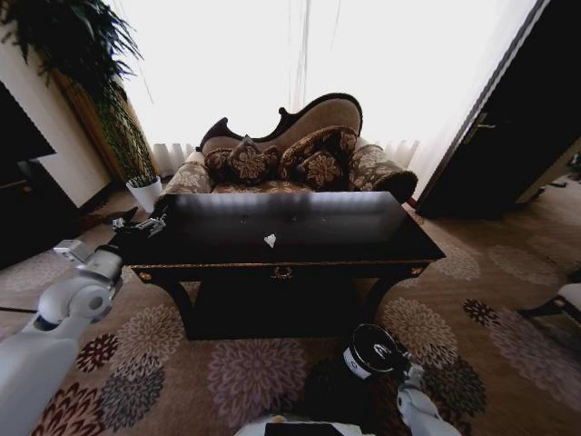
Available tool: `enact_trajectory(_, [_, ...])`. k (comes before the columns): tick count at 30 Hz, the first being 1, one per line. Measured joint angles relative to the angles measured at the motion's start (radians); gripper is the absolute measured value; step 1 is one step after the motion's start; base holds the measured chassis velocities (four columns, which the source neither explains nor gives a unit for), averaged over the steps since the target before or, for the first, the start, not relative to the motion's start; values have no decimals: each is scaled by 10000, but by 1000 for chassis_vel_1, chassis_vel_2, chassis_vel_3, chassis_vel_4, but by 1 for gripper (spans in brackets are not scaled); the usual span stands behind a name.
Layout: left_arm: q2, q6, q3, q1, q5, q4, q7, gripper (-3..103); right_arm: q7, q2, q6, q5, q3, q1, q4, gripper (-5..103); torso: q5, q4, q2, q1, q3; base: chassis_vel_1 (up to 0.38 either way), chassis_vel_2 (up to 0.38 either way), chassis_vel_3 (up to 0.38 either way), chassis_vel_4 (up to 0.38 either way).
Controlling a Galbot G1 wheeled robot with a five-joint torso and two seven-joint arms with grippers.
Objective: Move to the front of the table and place the trash on the table into the trash bin.
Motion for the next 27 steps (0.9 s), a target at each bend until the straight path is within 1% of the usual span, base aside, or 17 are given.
enact_trajectory(2, [0,0,0,-1,0,0,0,100,41,23,11,17,141,-648,822,100,-1,0,0,0,0,0,0,0,0])
enact_trajectory(4, [0,0,0,-1,0,0,0,100,17,62,197,-70,321,-1157,1453,100,0,-3,0,0,0,0,0,0,0])
enact_trajectory(5, [0,0,0,-1,0,0,0,100,17,62,197,-70,321,-1157,1453,100,0,-3,0,0,0,0,0,0,0])
enact_trajectory(9, [0,0,0,0,0,0,0,100,-167,80,581,36,877,-2465,2980,100,-2,0,0,-1,0,0,0,0,0])
enact_trajectory(10, [0,0,0,0,0,0,0,100,-167,80,581,36,877,-2465,2980,100,-2,0,0,-1,0,0,0,0,0])
enact_trajectory(14, [0,0,0,0,0,0,0,100,-898,335,1108,234,1409,-3988,4466,100,-3,-1,1,-1,1,0,0,0,0])
enact_trajectory(16, [0,0,0,0,0,0,0,100,-1103,528,1254,291,1583,-4641,5187,100,0,-5,1,-2,0,0,0,0,0])
enact_trajectory(17, [0,0,0,0,0,0,0,100,-1103,528,1254,291,1583,-4641,5187,100,0,-5,1,-2,0,0,0,0,0])
enact_trajectory(21, [0,0,0,0,-1,0,0,100,-1155,827,1335,331,1987,-5789,7177,100,-2,0,1,-2,0,0,0,0,0])
enact_trajectory(22, [0,0,0,0,-1,0,0,100,-1155,827,1335,331,1987,-5789,7177,100,-2,0,1,-2,0,0,0,0,0])
enact_trajectory(25, [0,0,0,0,0,0,0,100,-970,1023,1400,330,2320,-6509,8564,100,-2,0,0,-1,0,0,0,0,0])
enact_trajectory(27, [-1,0,0,0,0,0,0,100,-924,1079,1410,325,2380,-6690,8858,100,-3,-1,1,-2,1,0,0,0,0])
